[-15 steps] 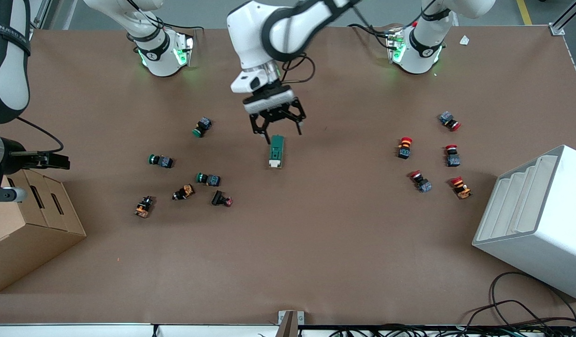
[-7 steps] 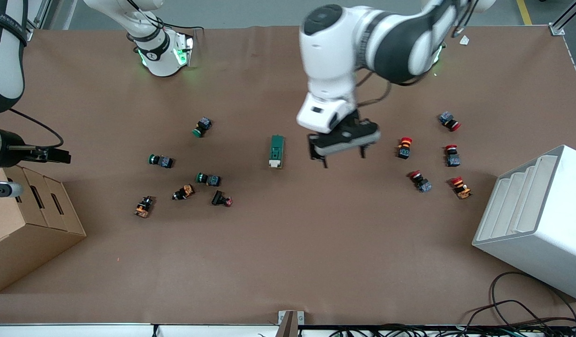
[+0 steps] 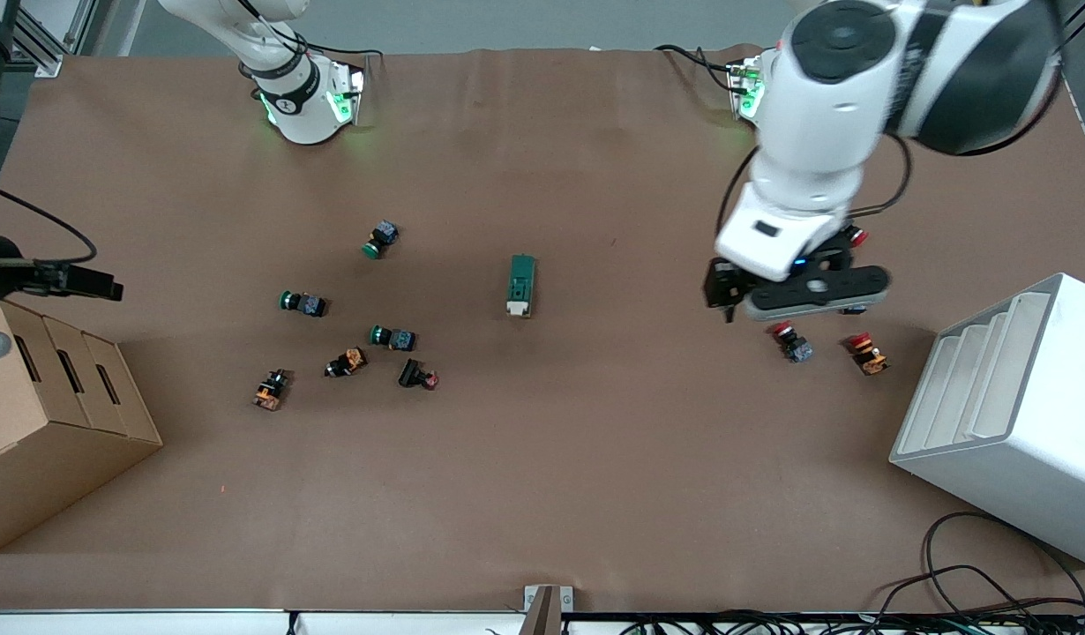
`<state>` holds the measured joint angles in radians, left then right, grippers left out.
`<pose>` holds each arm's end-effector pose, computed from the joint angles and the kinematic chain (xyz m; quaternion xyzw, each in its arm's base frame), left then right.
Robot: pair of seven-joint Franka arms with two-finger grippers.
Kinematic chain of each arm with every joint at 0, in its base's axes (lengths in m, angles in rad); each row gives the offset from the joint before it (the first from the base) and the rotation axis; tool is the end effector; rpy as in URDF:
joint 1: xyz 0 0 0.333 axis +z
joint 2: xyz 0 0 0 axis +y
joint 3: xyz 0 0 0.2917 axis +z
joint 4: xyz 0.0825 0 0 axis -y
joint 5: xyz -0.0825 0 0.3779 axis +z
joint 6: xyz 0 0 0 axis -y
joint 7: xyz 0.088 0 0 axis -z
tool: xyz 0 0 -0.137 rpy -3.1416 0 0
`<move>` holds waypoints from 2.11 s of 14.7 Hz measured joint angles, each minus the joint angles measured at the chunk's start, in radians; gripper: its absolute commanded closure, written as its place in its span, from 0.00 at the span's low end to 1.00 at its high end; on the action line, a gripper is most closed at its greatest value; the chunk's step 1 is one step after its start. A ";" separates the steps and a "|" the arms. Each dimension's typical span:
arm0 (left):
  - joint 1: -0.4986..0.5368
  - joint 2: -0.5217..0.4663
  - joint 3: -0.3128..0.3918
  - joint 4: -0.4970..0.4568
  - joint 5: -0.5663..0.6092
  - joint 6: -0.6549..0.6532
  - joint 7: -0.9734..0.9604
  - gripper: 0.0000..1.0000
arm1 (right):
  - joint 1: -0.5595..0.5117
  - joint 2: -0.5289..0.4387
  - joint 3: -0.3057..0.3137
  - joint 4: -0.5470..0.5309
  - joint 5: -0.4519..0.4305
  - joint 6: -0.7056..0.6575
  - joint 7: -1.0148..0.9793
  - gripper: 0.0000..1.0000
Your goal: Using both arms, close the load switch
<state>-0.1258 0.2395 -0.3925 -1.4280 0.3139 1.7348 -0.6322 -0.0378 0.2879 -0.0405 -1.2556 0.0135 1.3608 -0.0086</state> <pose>0.5751 -0.2575 0.5244 -0.9920 -0.0445 -0.0954 0.0697 0.5976 -0.0415 0.5315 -0.9953 0.0336 0.0910 0.0049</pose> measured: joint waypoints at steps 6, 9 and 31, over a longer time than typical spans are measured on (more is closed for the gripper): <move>0.006 -0.172 0.201 -0.113 -0.139 -0.056 0.299 0.00 | 0.014 -0.189 0.003 -0.195 -0.016 0.068 -0.003 0.00; 0.048 -0.259 0.266 -0.184 -0.217 -0.057 0.447 0.00 | 0.047 -0.261 -0.029 -0.260 -0.016 0.073 -0.001 0.00; 0.095 -0.319 0.302 -0.244 -0.314 -0.134 0.613 0.00 | 0.017 -0.343 -0.023 -0.285 -0.016 0.030 -0.001 0.00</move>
<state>-0.0304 -0.0799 -0.0905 -1.6724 0.0001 1.6010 -0.0190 -0.0205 -0.0548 -0.0631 -1.5402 -0.0027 1.3906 -0.0099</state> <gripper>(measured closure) 0.000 0.000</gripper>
